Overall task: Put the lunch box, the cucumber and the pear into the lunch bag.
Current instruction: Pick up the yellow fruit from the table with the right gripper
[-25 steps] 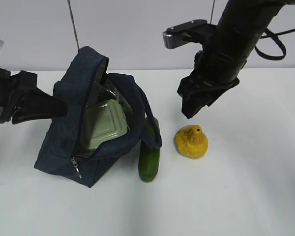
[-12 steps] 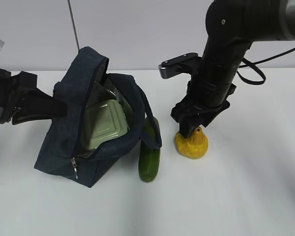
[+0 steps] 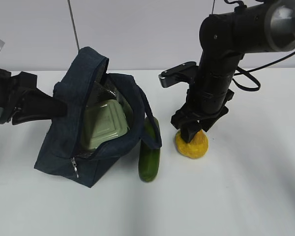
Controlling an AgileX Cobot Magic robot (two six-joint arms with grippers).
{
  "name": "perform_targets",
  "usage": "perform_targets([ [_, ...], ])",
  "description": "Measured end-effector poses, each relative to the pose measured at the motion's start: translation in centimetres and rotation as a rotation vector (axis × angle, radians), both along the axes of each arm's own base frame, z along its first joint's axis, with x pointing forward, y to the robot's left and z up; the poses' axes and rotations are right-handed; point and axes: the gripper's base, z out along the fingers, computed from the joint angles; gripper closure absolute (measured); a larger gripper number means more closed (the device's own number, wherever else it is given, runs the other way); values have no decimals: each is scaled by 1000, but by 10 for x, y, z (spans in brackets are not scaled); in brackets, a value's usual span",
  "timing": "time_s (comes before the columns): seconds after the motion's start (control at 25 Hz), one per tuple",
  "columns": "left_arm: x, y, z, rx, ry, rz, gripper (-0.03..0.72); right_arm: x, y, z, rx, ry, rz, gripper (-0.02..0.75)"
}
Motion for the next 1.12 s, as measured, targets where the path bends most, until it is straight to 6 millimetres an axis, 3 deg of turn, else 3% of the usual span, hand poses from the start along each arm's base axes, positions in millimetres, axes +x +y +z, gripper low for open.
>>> perform_targets([
  [0.24, 0, 0, 0, 0, 0, 0, 685, 2, 0, -1, 2, -19, -4, 274],
  [0.4, 0, 0, 0, 0, 0, 0, 686, 2, 0, 0, 4, -22, -5, 363],
  [0.8, 0, 0, 0, 0, 0, 0, 686, 2, 0, 2, -6, -7, -2, 465],
  [1.12, 0, 0, 0, 0, 0, 0, 686, 8, 3, 30, -5, 4, -1, 475],
])
